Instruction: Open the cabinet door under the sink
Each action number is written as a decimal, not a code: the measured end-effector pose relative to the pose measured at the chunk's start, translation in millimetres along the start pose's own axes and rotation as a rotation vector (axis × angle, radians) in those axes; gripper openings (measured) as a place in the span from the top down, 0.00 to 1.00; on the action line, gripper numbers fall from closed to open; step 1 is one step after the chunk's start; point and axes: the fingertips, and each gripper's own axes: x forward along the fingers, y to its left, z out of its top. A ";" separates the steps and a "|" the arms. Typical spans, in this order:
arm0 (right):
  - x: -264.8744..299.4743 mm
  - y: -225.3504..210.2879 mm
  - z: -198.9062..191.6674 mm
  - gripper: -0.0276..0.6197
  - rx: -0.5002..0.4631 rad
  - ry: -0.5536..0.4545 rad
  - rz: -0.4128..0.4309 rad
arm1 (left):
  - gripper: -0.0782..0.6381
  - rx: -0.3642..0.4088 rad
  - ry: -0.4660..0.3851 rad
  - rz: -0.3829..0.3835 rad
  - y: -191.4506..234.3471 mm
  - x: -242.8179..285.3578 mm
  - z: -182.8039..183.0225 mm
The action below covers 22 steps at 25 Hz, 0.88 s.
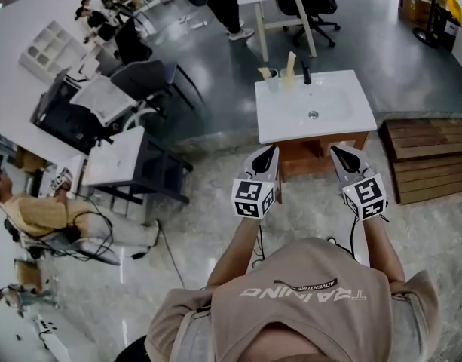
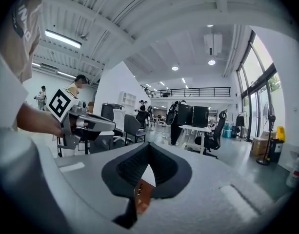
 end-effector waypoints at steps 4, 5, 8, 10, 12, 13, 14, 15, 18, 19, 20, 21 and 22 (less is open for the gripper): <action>-1.0 -2.2 -2.6 0.95 0.018 -0.002 -0.016 | 0.87 0.005 -0.003 -0.012 -1.1 1.6 1.7; -1.3 -3.0 -4.0 0.95 0.023 0.000 -0.020 | 0.87 0.006 -0.003 -0.016 -1.5 2.5 1.6; -2.9 -4.4 -10.2 0.95 0.034 0.008 -0.025 | 0.87 0.006 0.001 -0.026 -4.2 4.7 -2.4; -4.1 -3.5 -14.7 0.95 0.037 0.018 -0.023 | 0.87 0.003 0.008 -0.032 -7.0 4.5 -7.2; -4.8 -2.3 -18.0 0.95 0.041 0.027 -0.021 | 0.87 -0.003 0.017 -0.042 -9.2 4.2 -12.0; -5.2 -1.9 -18.9 0.95 0.042 0.030 -0.021 | 0.87 -0.006 0.020 -0.046 -9.9 4.0 -13.7; -5.8 -1.4 -19.7 0.95 0.044 0.033 -0.020 | 0.87 -0.009 0.023 -0.048 -10.3 3.4 -15.0; -6.0 -1.0 -20.2 0.95 0.044 0.036 -0.019 | 0.87 -0.012 0.024 -0.047 -10.0 2.4 -15.8; -4.4 -2.5 -20.4 0.95 0.042 0.038 -0.019 | 0.87 -0.017 0.023 -0.037 -6.0 -1.5 -15.9; -4.3 -3.8 -19.7 0.95 0.043 0.035 -0.020 | 0.87 -0.016 0.024 -0.034 -4.9 -2.8 -15.9; -4.7 -5.1 -18.6 0.95 0.043 0.031 -0.022 | 0.87 -0.016 0.026 -0.031 -4.3 -3.8 -16.0; -5.0 -6.4 -17.6 0.95 0.043 0.027 -0.024 | 0.87 -0.016 0.028 -0.030 -4.2 -4.3 -16.3; -5.2 -7.5 -16.9 0.95 0.043 0.025 -0.025 | 0.87 -0.017 0.031 -0.028 -4.5 -4.4 -16.8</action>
